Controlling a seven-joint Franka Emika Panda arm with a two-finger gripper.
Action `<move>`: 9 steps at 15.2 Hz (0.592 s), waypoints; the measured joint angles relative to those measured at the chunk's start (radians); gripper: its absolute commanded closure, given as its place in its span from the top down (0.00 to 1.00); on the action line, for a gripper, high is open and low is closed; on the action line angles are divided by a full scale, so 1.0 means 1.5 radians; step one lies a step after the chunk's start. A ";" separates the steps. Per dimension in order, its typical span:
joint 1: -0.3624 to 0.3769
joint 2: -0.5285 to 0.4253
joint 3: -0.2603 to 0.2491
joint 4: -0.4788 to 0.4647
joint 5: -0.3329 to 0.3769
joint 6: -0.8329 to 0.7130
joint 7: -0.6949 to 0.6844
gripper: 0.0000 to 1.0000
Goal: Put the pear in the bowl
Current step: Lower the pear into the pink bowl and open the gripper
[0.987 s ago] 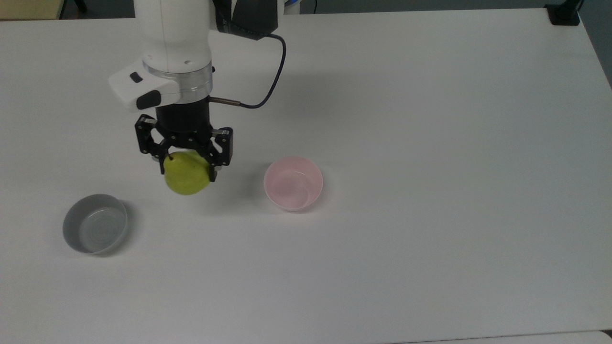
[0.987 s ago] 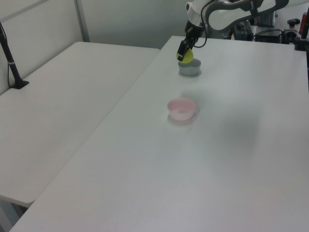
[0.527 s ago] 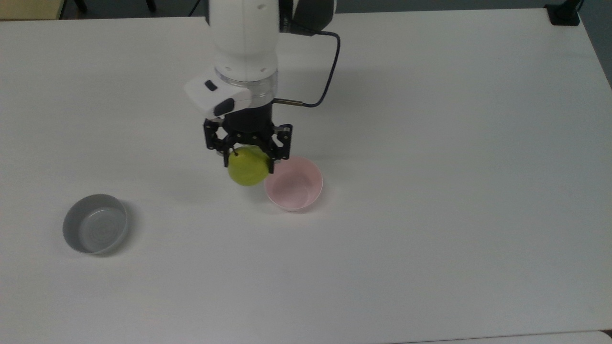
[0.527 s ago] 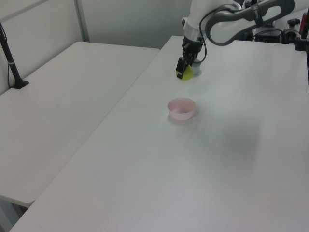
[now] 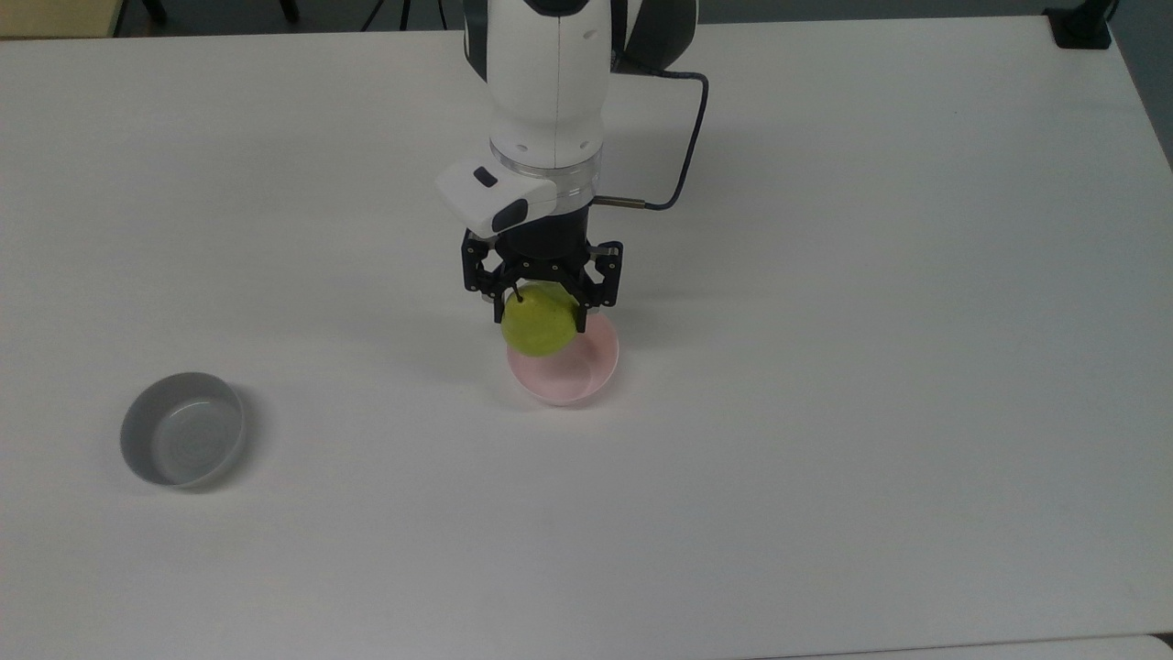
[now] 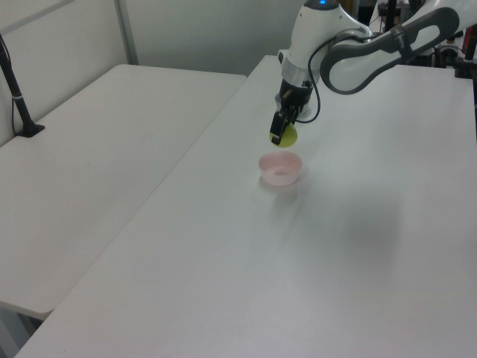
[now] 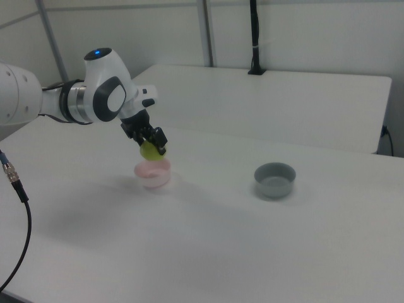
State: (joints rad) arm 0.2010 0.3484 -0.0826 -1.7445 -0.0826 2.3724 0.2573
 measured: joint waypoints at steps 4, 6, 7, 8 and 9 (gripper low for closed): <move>0.005 0.006 0.000 -0.035 0.000 0.063 0.000 0.46; 0.006 0.013 0.000 -0.041 0.000 0.088 0.000 0.47; 0.007 0.016 0.000 -0.042 -0.001 0.090 0.000 0.48; 0.007 0.019 0.000 -0.042 -0.001 0.091 0.000 0.52; 0.007 0.023 0.000 -0.042 -0.001 0.091 0.000 0.53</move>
State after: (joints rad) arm 0.2121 0.3832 -0.0825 -1.8078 -0.0840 2.5085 0.2568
